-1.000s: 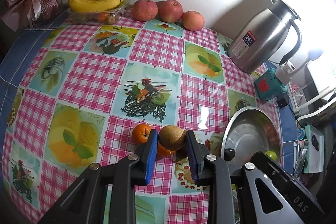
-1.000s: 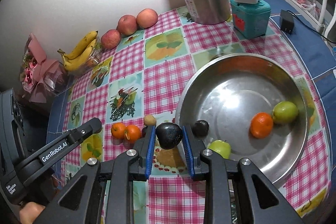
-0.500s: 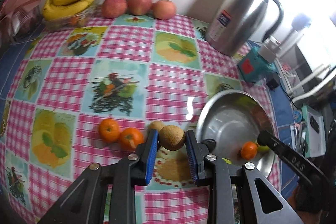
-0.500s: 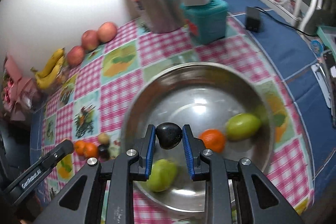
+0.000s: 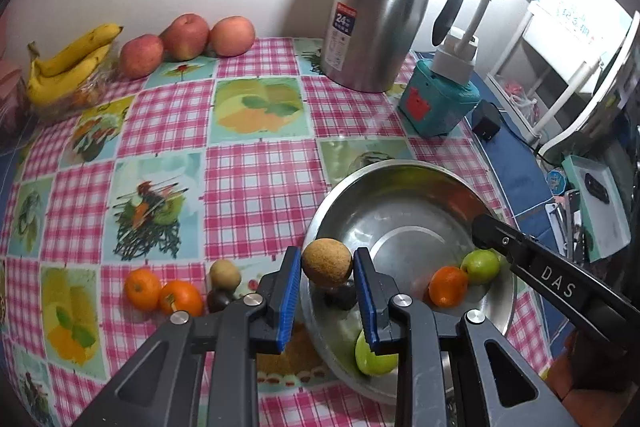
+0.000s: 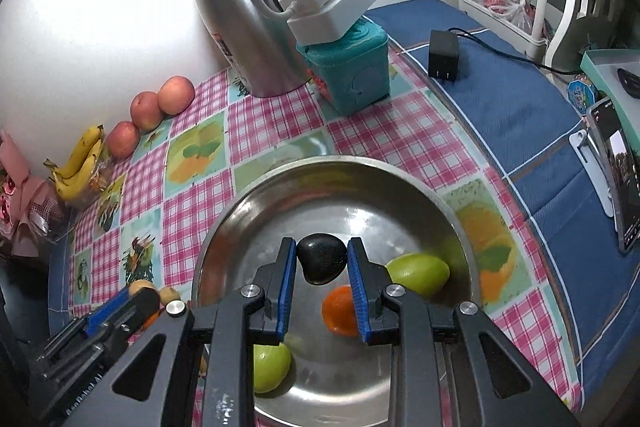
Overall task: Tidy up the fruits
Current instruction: 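Lift and carry the plum and kiwi over the steel bowl with both grippers, then open the right gripper releasing the plum while the left gripper releases the kiwi into the bowl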
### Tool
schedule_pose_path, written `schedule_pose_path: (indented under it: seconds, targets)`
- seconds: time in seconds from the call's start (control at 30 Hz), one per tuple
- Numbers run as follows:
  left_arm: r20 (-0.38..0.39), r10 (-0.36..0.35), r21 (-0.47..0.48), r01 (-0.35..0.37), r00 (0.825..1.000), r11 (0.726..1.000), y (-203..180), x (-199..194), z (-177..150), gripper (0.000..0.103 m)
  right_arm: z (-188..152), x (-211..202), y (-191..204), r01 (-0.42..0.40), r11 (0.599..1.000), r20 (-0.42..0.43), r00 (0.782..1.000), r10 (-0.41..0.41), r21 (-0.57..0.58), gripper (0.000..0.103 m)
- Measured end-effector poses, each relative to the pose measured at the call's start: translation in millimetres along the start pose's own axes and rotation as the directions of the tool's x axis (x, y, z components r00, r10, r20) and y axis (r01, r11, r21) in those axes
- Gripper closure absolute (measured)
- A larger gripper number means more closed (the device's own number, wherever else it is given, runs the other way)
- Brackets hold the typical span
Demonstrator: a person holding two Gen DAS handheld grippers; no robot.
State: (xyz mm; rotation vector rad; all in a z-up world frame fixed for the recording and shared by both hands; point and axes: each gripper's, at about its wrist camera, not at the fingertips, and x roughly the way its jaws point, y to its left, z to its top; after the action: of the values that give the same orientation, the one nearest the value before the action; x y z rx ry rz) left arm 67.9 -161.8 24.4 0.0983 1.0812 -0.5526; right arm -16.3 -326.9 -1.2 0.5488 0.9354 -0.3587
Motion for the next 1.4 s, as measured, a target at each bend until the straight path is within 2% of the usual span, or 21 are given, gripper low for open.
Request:
schedule_pose_path:
  seconds: [0.47, 1.4]
  targets:
    - [0.005, 0.029, 0.113, -0.03, 1.0, 0.993, -24, 38, -3, 0.074, 2, 23, -2, 0.025, 1.0, 0.006, 1.0, -0.025, 0.004, 0.076]
    - [-0.024, 0.042, 0.138, -0.038, 0.999, 0.99, -30, 51, -6, 0.073, 2, 31, -1, 0.051, 0.999, -0.007, 0.999, -0.051, 0.0, 0.076]
